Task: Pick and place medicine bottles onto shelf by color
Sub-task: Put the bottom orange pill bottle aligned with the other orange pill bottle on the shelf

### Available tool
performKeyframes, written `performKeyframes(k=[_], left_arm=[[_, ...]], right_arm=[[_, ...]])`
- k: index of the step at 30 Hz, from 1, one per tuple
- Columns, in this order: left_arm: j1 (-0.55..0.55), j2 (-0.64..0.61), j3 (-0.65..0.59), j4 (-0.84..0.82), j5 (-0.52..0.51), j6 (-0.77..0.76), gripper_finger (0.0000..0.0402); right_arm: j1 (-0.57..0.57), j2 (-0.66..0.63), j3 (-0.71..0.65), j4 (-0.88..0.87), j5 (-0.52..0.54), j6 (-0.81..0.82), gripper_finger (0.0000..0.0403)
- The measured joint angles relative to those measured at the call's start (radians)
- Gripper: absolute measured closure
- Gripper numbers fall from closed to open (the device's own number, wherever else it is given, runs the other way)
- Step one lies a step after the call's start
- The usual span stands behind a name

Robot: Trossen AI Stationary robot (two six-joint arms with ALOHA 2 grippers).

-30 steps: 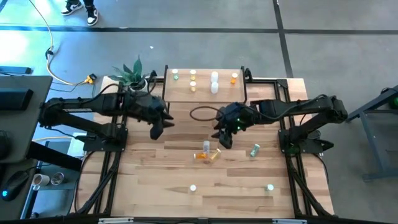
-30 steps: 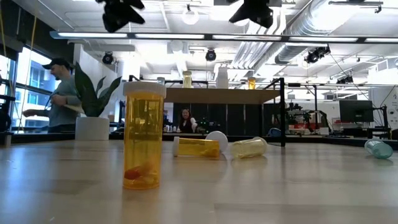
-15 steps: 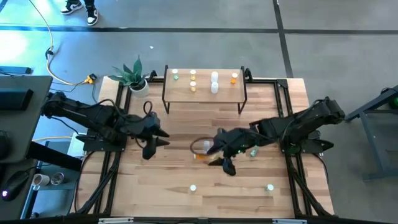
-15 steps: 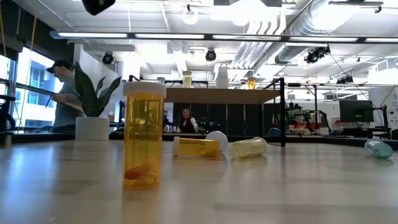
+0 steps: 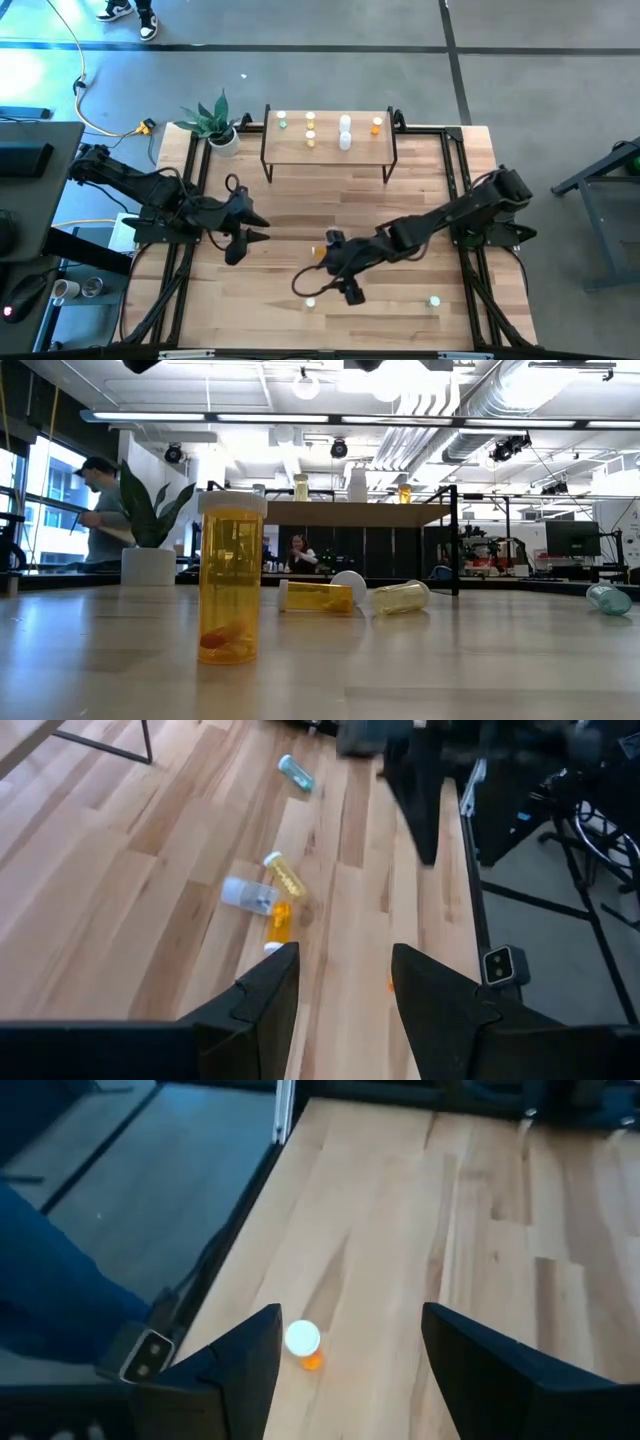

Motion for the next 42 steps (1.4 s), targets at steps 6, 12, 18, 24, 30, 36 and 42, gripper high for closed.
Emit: performKeyframes(k=[6,12,18,24,30,36,42], left_arm=[[0.0,0.0,0.0,-0.001,-0.015,-0.001,0.0249],[0.0,0.001,0.0,-0.011,-0.049,0.001,0.0249],[0.0,0.001,0.0,-0.042,-0.048,0.001,0.0249],[0.0,0.001,0.0,-0.049,-0.048,0.0,0.0249],[0.0,0.001,0.0,-0.052,-0.048,0.0,0.0249],[0.0,0.001,0.0,-0.052,-0.048,0.001,0.0249],[0.0,0.001,0.0,-0.052,-0.048,0.001,0.0249]], right_arm=[[0.001,0.082,0.0,0.08,-0.074,-0.048,0.0171],[-0.002,0.158,0.0,0.136,-0.137,-0.094,0.0171],[-0.001,0.238,0.0,0.205,-0.142,-0.137,0.0171],[-0.001,0.291,0.0,0.244,-0.143,-0.136,0.0171],[0.004,0.335,0.0,0.285,-0.157,-0.136,0.0171],[0.018,0.369,0.0,0.299,-0.17,-0.135,0.0171],[0.019,0.378,0.0,0.305,-0.163,-0.135,0.0171]])
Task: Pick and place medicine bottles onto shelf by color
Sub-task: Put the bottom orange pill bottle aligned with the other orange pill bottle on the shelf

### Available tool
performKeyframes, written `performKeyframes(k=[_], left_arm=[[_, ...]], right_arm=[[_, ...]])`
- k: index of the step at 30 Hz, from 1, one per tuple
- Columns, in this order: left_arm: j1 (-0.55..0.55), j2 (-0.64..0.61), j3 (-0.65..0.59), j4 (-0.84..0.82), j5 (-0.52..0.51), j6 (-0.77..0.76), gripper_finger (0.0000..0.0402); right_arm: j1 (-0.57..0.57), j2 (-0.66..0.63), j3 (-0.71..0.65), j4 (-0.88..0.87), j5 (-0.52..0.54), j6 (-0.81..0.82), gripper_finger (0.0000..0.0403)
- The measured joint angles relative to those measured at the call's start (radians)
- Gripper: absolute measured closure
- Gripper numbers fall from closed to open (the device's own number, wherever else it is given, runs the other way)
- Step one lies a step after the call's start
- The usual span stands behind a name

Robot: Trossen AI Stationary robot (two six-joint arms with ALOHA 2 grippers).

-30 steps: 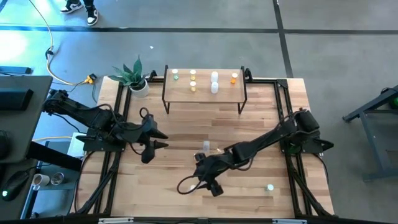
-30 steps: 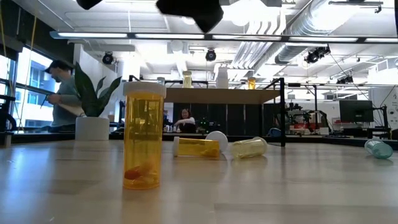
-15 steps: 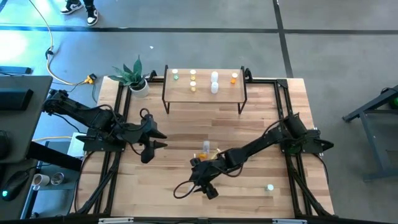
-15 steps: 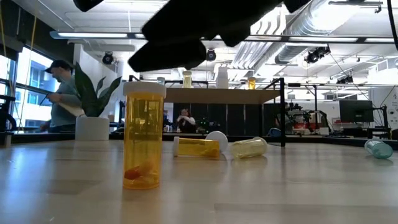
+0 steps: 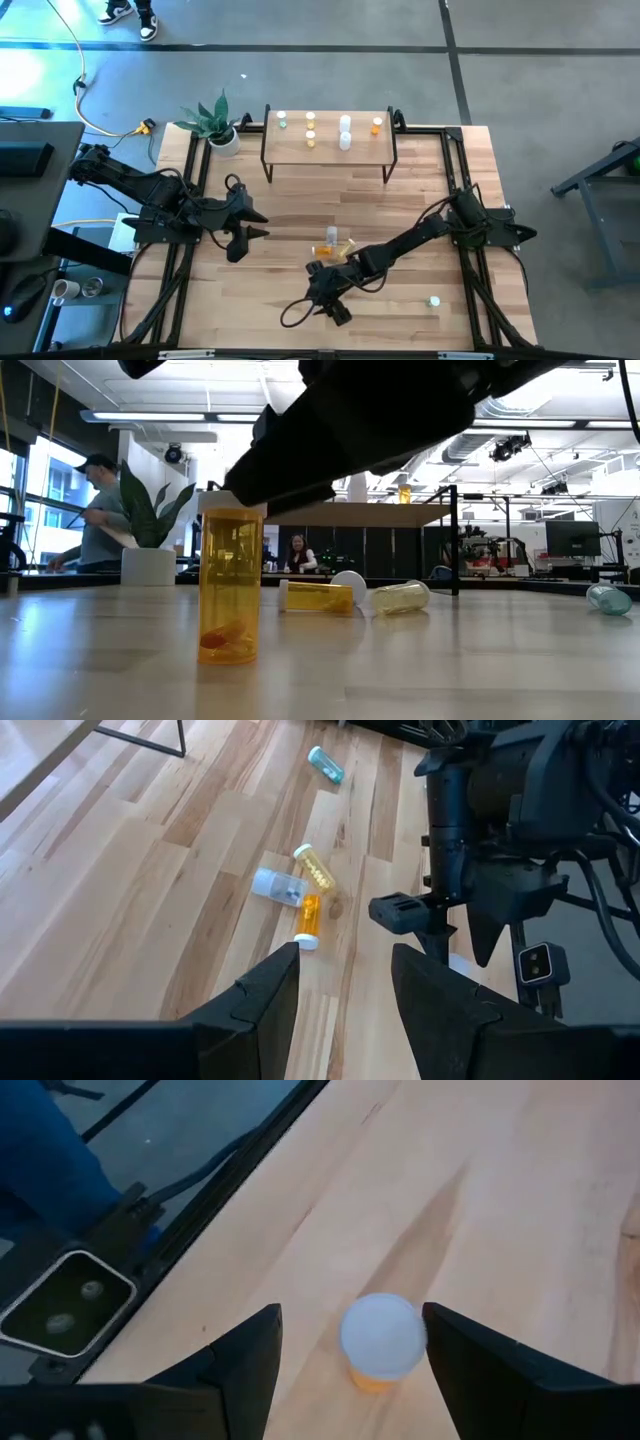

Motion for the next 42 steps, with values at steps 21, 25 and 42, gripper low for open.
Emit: performKeyframes(k=[21,25,42], left_arm=[[0.0,0.0,0.0,0.0,0.0,-0.026,0.0249],[0.0,0.0,0.0,0.0,0.001,-0.027,0.0249],[0.0,0.0,0.0,-0.073,-0.039,-0.014,0.0249]], right_arm=[[0.0,0.0,0.0,-0.001,0.02,0.004,0.0289],[0.0,-0.001,0.0,-0.003,0.034,0.069,0.0292],[-0.059,-0.125,0.0,-0.204,0.223,0.168,0.0294]])
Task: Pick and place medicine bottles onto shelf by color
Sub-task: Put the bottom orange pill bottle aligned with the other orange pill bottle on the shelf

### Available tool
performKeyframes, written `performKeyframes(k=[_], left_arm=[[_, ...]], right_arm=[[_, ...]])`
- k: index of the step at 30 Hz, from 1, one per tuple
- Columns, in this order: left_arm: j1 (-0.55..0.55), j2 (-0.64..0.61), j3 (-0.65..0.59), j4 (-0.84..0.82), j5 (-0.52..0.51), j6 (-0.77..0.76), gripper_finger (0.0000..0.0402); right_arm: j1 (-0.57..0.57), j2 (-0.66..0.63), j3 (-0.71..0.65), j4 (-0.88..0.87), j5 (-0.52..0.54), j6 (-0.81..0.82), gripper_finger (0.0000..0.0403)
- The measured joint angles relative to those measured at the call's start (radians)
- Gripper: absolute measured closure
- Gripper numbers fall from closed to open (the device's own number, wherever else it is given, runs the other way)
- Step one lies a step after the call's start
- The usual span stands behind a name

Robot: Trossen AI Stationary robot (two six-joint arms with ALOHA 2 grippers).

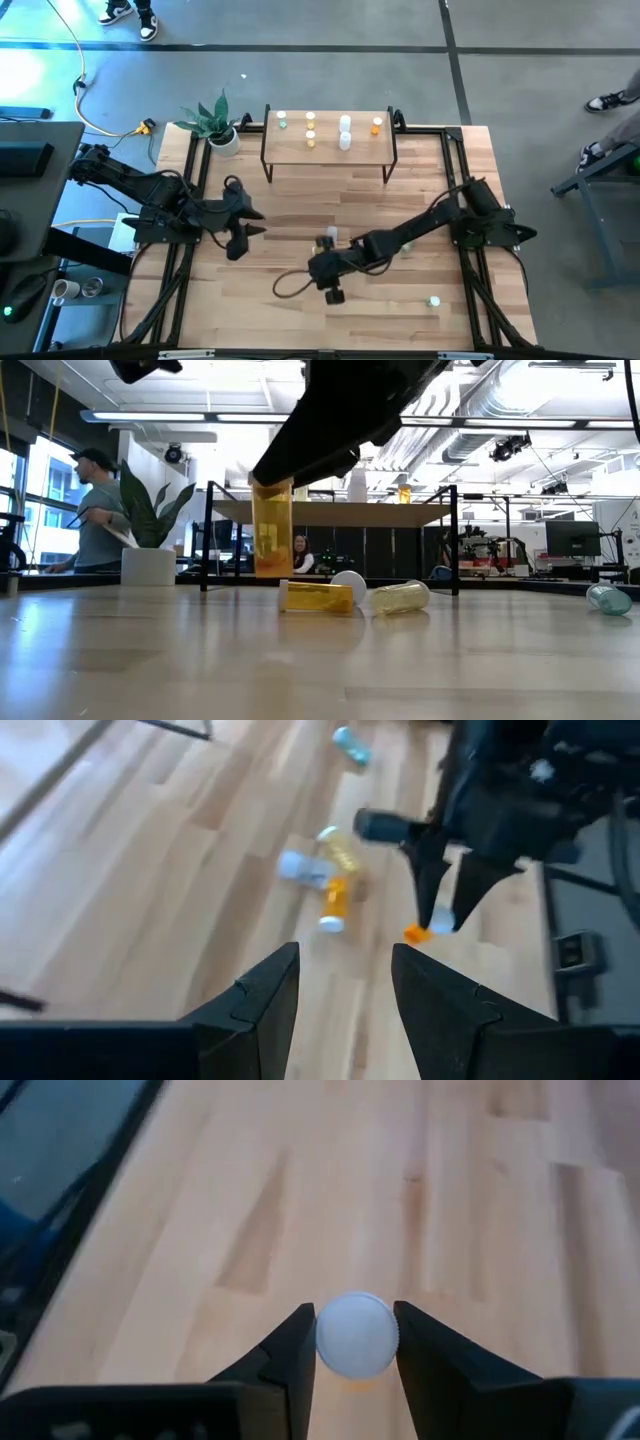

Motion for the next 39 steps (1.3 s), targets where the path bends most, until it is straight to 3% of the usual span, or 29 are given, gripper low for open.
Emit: performKeyframes(k=[11,21,26,30,39], left_arm=[[0.087,0.0,0.0,-0.091,-0.149,0.041,0.0249],[0.216,0.0,0.0,-0.091,-0.306,0.244,0.0249],[0.283,-0.006,0.0,-0.091,-0.374,0.334,0.0249],[0.339,-0.016,0.0,-0.085,-0.38,0.42,0.0249],[0.439,-0.023,0.0,-0.074,-0.36,0.528,0.0249]], right_arm=[[-0.09,-0.017,0.0,-0.022,0.014,0.208,0.0295],[-0.162,-0.034,0.0,-0.016,0.133,0.304,0.0295],[-0.191,-0.073,0.0,-0.021,0.24,0.303,0.0295],[-0.214,-0.108,0.0,-0.021,0.325,0.303,0.0295],[-0.274,-0.212,0.0,-0.023,0.355,0.304,0.0295]])
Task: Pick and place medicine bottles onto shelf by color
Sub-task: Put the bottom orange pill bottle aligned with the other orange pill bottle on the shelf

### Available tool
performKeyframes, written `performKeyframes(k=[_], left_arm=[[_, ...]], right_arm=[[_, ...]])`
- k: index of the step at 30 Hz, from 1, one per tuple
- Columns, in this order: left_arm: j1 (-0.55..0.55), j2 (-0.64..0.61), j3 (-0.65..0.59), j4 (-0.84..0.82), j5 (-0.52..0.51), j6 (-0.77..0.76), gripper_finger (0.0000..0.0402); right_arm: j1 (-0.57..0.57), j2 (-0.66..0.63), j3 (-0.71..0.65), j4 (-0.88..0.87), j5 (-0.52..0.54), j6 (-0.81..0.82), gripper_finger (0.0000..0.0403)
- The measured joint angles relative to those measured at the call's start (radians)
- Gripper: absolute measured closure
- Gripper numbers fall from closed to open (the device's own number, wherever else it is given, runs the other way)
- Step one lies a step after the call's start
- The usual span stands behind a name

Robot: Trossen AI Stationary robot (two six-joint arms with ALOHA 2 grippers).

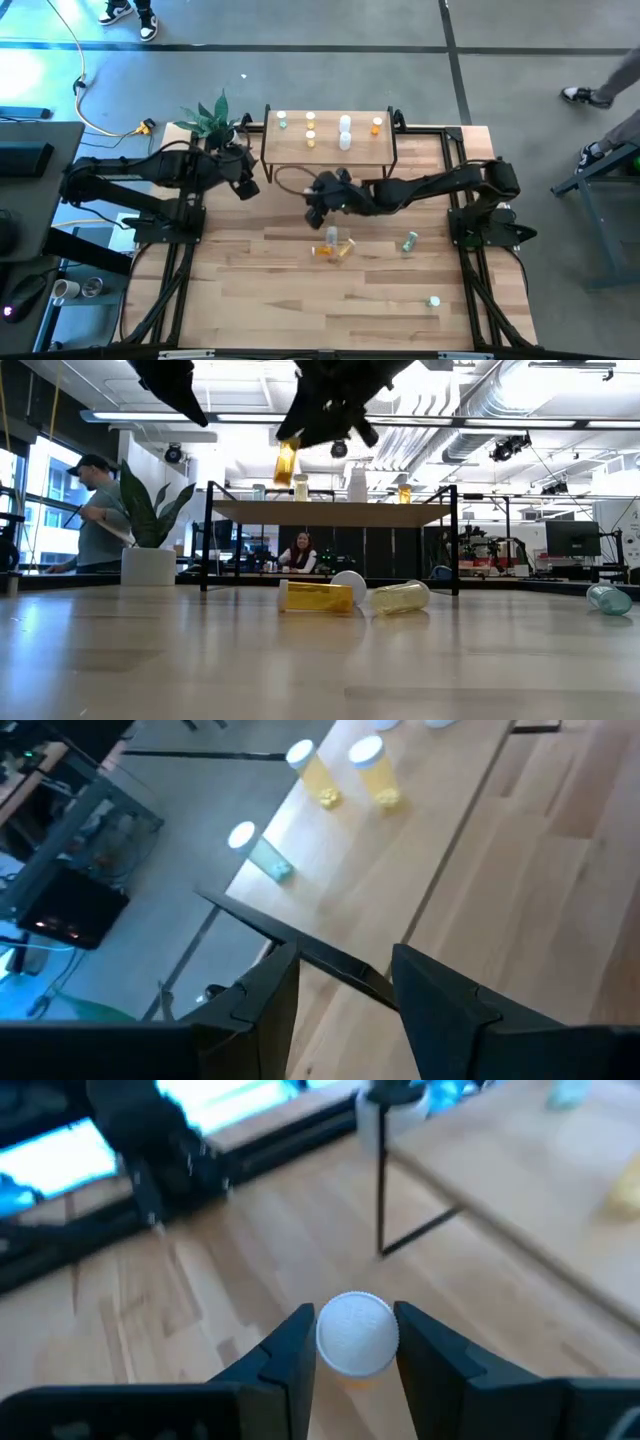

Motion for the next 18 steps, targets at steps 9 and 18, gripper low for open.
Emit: performKeyframes(k=[9,18], left_arm=[[0.091,0.001,0.0,0.084,0.116,0.038,0.0249],[0.171,0.002,0.0,0.165,0.117,0.038,0.0249]], right_arm=[[-0.035,-0.159,0.0,-0.06,0.129,-0.054,0.0295],[-0.106,-0.38,0.0,-0.224,0.228,-0.136,0.0295]])
